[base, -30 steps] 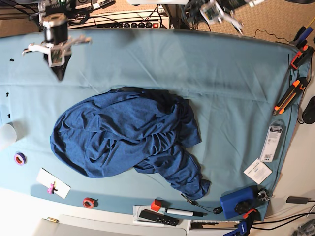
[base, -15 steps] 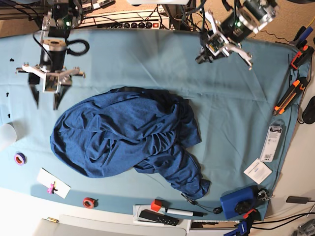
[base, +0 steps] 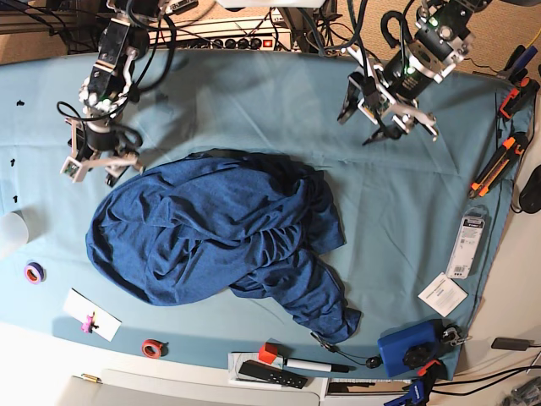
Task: Layout the t-shirt on the table in an organized manner, then fold the t-shirt properly
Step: 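Lower the right gripper onto the blue t-shirt edge and grasp it, then drag the grasped shirt edge with the right gripper away from the bunch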
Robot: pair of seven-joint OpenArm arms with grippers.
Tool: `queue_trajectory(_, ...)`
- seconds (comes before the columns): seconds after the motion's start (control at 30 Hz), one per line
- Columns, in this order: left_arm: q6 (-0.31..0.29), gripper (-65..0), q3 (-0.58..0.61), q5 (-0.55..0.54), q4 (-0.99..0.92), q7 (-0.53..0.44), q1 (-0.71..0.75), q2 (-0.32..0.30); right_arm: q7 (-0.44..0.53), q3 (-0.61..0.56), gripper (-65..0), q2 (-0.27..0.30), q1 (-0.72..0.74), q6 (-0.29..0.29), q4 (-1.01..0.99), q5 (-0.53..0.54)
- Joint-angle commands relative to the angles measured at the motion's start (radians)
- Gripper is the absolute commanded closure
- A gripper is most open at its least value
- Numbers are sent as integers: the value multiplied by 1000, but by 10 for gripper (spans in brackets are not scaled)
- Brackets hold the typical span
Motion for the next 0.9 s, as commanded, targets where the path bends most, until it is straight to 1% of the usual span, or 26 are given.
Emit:
queue_trajectory(0.0, 12, -309, -5, -1, 15, -7, -7, -9, 17, 22, -337, -6, 16, 18, 16, 34)
queue_trajectory(0.1, 11, -309, -5, -4, 15, -5, -16, -9, 14, 69, -337, -52, 32, 63, 14, 151)
queue_trajectory(0.23, 8, -309, -5, -4, 15, -4, -16, -9, 15, 113, -337, -98, 49, 66, 13, 238)
queue_trajectory(0.37, 7, -309, -5, -4, 15, -4, -16, -9, 14, 143, -337, -111, 98, 66, -45, 241)
queue_trajectory(0.5, 8, -309, -5, -7, 15, 6, -16, -9, 15, 146, -337, -111, 167, 68, -163, 241)
queue_trajectory(0.67, 8, -309, -5, -7, 15, 7, -16, -9, 24, 146, -334, -110, 248, 113, -282, 214)
queue_trajectory(0.7, 8, -309, -5, -7, 15, 6, -17, -9, 24, 146, -312, -108, 262, 124, -299, 199)
queue_trajectory(0.73, 8, -309, -5, -8, 15, 6, -17, -9, 24, 146, -250, -106, 275, 141, -308, 179)
queue_trajectory(0.8, 8, -309, -5, -14, 15, 6, -22, -9, 14, 146, -58, -103, 285, 180, -309, 157)
queue_trajectory(0.83, 8, -309, -5, -25, 15, 6, -26, -9, 2, 146, 0, -97, 287, 196, -309, 158)
queue_trajectory(0.87, 8, -309, -5, -43, 15, 9, -34, -9, -19, 146, 0, -92, 287, 208, -304, 162)
